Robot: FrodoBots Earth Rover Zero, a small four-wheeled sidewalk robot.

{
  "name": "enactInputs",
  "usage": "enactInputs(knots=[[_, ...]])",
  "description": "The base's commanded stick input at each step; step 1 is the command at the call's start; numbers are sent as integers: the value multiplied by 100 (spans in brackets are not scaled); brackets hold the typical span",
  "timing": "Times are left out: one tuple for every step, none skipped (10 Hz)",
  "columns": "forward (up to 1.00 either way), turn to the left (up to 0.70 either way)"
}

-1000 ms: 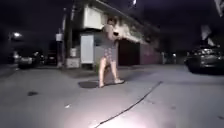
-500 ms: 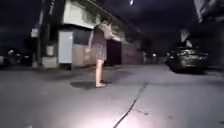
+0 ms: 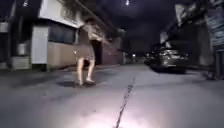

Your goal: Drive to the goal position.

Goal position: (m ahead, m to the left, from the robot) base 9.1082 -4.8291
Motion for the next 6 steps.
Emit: enactInputs(knots=[[100, -34], [100, -19], [100, 0], [100, 0], [100, 0], [100, 0]])
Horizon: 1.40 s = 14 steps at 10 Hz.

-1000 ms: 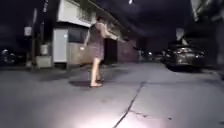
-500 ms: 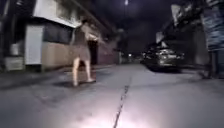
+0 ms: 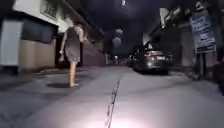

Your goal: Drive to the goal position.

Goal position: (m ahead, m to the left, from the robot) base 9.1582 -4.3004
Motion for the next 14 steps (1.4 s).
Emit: enactInputs(knots=[[100, 0], [100, 0], [100, 0], [100, 0], [100, 0], [100, 0], [100, 0], [100, 0], [100, 0], [100, 0], [100, 0], [100, 0], [100, 0], [100, 0]])
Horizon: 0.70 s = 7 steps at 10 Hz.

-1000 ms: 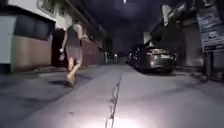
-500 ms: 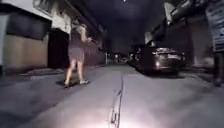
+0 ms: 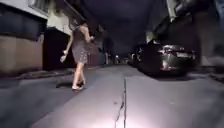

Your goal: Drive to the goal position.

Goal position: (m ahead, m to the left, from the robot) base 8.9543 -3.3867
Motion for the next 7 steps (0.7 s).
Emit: enactInputs(knots=[[100, 0], [100, 0], [100, 0], [100, 0], [100, 0], [100, 0], [100, 0]])
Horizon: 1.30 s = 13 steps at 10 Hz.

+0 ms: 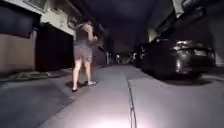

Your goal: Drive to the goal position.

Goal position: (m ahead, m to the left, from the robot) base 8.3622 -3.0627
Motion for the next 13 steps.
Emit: enactInputs(knots=[[100, -6], [100, -21], [100, -40], [100, -40], [100, -40], [100, -26], [100, 0], [100, 0], [100, 0], [100, 0], [100, 0], [100, 0], [100, 0]])
